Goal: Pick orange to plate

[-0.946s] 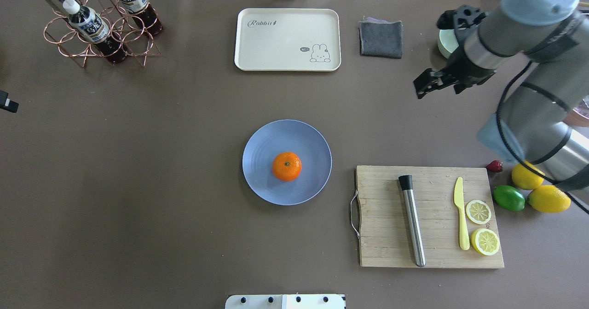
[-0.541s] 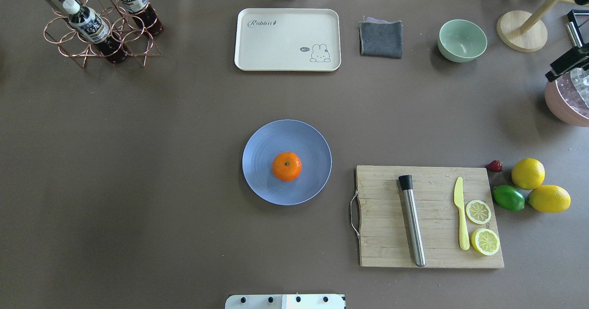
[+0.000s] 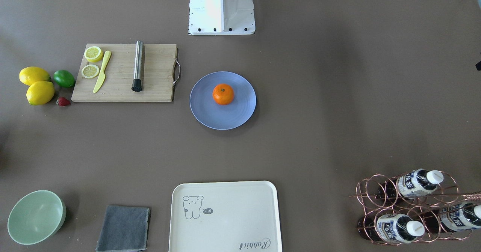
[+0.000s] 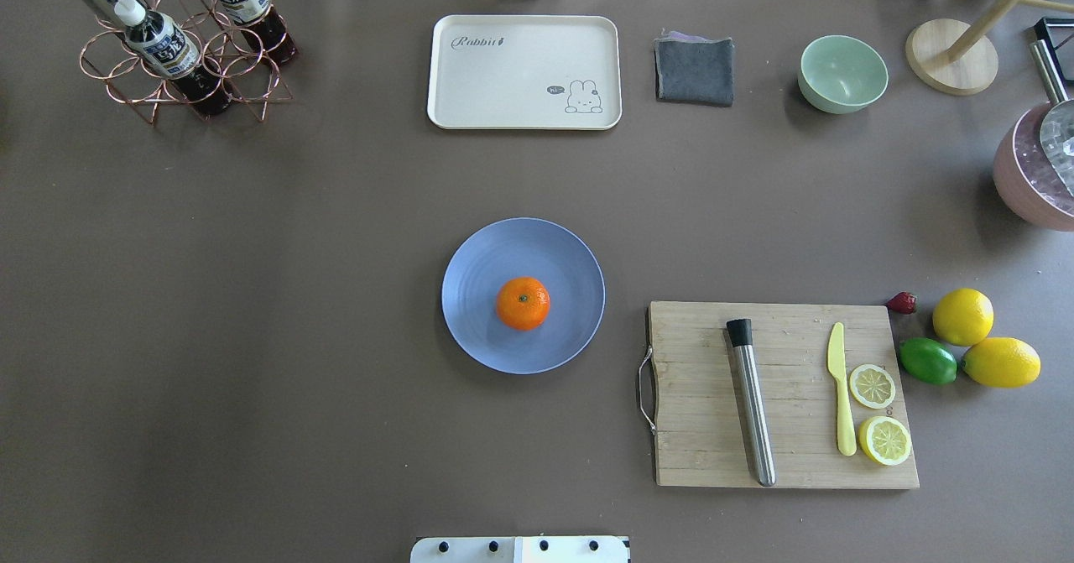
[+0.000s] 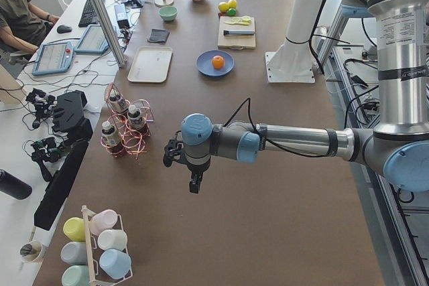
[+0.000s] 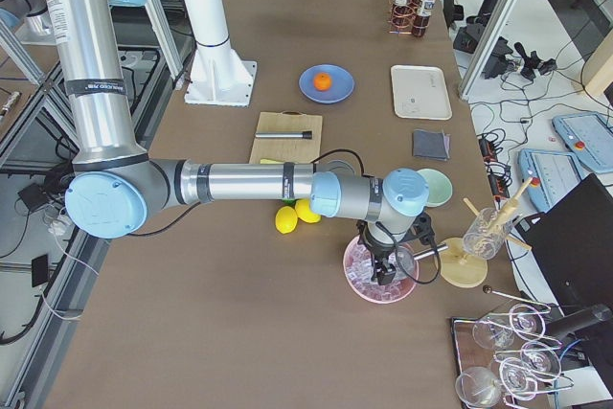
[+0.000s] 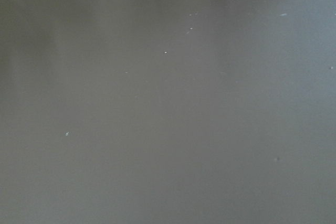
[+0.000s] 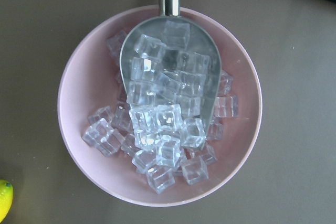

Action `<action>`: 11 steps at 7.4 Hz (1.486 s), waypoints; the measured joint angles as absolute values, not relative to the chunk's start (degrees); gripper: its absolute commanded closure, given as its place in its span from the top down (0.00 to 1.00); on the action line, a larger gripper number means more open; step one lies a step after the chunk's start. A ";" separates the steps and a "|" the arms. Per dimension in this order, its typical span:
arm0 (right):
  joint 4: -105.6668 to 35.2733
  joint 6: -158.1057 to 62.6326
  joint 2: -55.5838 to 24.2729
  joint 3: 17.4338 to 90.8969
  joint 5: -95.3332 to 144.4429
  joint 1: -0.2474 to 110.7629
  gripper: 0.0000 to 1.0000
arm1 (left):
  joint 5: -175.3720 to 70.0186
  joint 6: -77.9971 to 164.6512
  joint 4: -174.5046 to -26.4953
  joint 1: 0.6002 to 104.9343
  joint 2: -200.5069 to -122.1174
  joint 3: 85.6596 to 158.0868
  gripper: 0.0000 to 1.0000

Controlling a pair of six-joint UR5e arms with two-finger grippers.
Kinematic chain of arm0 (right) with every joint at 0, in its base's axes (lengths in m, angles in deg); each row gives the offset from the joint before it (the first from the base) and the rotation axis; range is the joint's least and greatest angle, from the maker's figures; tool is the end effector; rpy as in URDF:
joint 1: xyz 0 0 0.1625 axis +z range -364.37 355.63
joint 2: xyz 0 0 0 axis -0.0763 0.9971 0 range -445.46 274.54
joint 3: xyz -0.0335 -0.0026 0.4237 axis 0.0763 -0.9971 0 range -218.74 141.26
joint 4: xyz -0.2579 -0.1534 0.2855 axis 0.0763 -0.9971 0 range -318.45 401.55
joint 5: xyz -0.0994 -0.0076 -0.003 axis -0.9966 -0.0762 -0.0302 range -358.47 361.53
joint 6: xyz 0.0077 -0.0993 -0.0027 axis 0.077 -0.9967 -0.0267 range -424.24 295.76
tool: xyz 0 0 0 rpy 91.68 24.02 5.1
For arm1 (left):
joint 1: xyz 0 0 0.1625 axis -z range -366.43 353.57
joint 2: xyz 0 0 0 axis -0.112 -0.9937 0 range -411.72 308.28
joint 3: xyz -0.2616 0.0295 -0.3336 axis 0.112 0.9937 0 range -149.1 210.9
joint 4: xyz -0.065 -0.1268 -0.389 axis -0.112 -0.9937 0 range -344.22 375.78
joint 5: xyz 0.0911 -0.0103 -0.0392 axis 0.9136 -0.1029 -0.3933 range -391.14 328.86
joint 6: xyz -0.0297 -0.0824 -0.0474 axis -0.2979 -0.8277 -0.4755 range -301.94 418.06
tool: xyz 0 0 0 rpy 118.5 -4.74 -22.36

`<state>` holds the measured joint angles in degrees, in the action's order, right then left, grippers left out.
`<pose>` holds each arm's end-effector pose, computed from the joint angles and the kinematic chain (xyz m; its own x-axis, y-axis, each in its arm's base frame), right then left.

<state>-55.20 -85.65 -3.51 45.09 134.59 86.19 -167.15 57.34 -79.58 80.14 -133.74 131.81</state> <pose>0.0707 -0.5439 0.6515 0.6832 -0.3031 0.6643 0.2573 0.9514 0.1694 -0.0352 -0.4443 0.6174 0.6878 0.1328 -0.7137 -0.0507 0.9895 0.1353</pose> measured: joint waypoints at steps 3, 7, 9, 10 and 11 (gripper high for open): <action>-54.92 -85.97 -0.51 44.61 134.11 88.38 1.00 | -166.81 57.30 -78.79 80.84 -134.71 132.73 0.98; -54.80 -85.61 1.14 45.85 134.16 88.39 1.00 | -166.61 57.20 -78.77 80.93 -134.39 132.75 0.98; -54.78 -85.60 1.11 45.92 134.31 88.36 1.00 | -166.61 57.24 -78.79 80.93 -134.22 132.67 0.98; -54.78 -85.60 1.02 45.93 134.38 88.35 1.00 | -166.59 57.26 -78.81 80.93 -134.15 132.65 0.98; -54.78 -85.60 0.92 45.93 134.41 88.35 1.00 | -166.59 57.26 -78.85 80.93 -134.11 132.66 0.98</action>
